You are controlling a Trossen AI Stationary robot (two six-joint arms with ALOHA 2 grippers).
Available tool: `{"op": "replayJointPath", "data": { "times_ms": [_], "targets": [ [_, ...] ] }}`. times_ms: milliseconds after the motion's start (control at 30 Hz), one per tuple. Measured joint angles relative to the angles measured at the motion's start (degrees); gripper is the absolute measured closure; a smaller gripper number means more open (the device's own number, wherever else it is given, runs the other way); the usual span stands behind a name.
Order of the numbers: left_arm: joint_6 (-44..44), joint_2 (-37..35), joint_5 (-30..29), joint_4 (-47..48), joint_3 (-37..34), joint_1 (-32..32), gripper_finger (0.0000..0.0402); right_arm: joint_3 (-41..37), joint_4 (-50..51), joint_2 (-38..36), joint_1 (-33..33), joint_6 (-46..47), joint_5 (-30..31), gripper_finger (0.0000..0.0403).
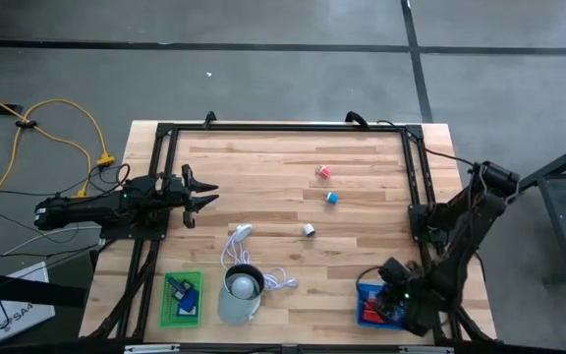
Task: Pick & Place Office items
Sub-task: Put the blue charger adapter into the blue basket
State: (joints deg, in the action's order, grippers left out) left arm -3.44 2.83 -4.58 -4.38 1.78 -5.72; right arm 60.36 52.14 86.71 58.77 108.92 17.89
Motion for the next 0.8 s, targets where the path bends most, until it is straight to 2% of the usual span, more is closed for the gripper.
{"op": "replayJointPath", "data": {
  "times_ms": [367, 800],
  "targets": [
    [0.00, 0.00, 0.00, 0.00, 0.00, 0.00, 0.0281, 0.02, -1.50, -1.04, -15.02, -22.86, 1.61, 0.0224],
    [0.02, 0.00, 0.00, 0.02, 0.00, 0.02, 0.0281, 0.02, -11.44, -1.04, -30.22, -47.02, 0.87, 0.0224]
  ]
}}
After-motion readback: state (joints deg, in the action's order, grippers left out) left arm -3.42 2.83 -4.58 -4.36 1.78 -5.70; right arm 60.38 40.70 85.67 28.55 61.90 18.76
